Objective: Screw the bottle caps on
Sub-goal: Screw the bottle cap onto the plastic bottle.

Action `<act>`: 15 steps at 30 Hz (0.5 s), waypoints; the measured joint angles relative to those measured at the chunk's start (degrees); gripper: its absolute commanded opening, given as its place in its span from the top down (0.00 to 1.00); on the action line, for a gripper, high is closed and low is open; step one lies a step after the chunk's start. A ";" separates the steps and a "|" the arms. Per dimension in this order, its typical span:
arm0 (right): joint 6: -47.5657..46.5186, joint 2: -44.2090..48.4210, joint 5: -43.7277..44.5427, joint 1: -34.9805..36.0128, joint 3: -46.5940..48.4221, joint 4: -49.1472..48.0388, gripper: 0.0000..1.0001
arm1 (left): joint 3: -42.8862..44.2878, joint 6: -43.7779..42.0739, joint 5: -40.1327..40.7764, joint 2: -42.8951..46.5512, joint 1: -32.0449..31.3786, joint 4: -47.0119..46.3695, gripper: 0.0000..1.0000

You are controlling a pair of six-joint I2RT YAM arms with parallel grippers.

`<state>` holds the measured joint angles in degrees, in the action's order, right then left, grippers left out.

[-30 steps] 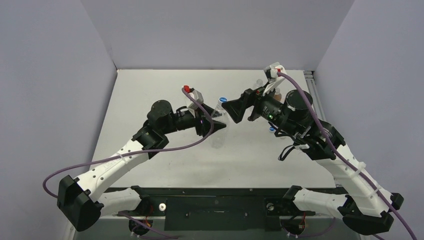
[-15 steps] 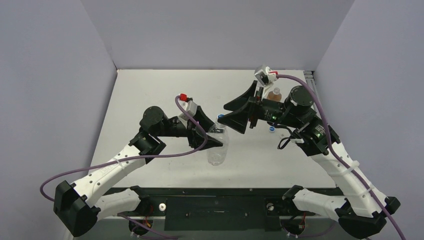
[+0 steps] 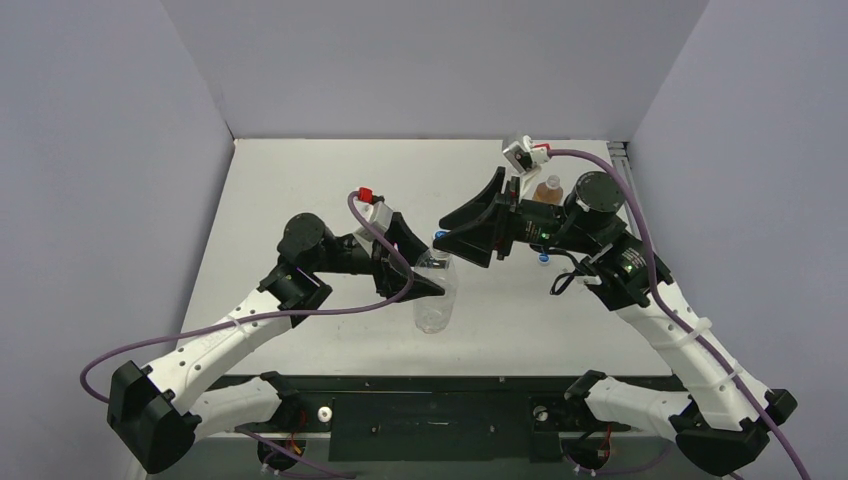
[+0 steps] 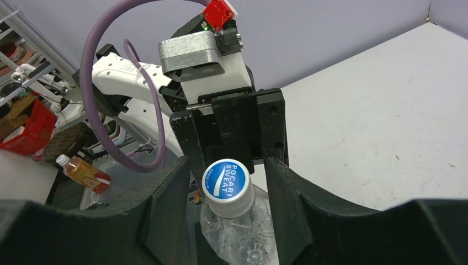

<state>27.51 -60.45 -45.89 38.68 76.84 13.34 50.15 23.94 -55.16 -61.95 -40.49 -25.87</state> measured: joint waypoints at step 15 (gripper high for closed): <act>-2.86 -0.20 1.77 0.83 0.00 1.66 0.79 | 0.00 1.77 -0.59 -1.42 0.02 -0.94 1.00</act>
<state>24.64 -60.64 -44.12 39.51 76.84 15.00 50.15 25.71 -55.75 -63.37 -40.47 -26.81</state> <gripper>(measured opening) 0.312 0.460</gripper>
